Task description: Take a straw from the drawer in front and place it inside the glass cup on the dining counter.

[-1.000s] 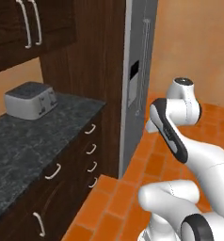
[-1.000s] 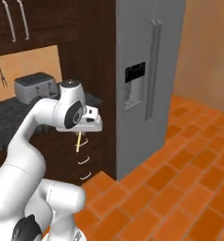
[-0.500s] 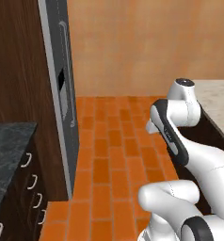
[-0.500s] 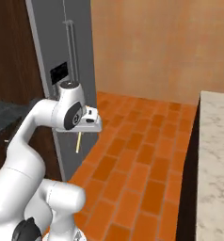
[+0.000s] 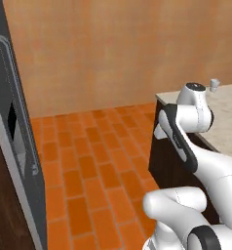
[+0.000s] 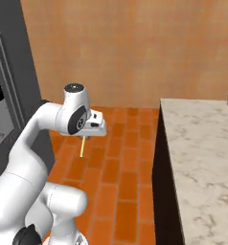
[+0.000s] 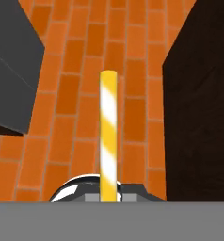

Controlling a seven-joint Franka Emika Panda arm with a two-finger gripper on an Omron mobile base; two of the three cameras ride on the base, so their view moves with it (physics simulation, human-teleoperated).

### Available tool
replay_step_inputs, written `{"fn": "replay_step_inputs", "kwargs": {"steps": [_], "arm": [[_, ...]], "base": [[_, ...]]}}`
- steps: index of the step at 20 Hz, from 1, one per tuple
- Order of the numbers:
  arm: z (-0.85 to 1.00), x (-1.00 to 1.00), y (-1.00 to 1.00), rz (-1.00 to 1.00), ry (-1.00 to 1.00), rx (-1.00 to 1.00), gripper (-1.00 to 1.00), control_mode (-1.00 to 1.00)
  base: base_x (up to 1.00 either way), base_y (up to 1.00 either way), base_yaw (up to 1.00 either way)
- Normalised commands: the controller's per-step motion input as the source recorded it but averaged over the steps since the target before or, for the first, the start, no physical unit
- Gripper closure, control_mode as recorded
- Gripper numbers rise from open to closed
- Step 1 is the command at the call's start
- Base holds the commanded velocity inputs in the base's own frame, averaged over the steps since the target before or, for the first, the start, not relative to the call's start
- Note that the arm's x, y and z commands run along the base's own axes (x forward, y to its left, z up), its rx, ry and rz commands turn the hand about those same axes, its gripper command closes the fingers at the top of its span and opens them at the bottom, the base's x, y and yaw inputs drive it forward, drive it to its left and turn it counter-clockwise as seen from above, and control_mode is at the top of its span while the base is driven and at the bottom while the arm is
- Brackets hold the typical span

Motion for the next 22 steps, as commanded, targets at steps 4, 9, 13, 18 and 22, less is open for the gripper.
{"fn": "replay_step_inputs", "kwargs": {"steps": [4,9,13,18,22], "arm": [[0.0,0.0,0.0,0.0,0.0,0.0,1.0,1.0],[0.0,0.0,0.0,0.0,0.0,0.0,1.0,1.0],[0.0,0.0,0.0,0.0,0.0,0.0,1.0,1.0],[0.0,0.0,0.0,0.0,0.0,0.0,1.0,1.0],[0.0,0.0,0.0,0.0,0.0,0.0,1.0,1.0]], "base": [[1.0,0.18,-0.37],[1.0,0.23,-0.36],[1.0,0.25,-0.36],[1.0,0.35,-0.39],[1.0,0.37,-0.4]]}}
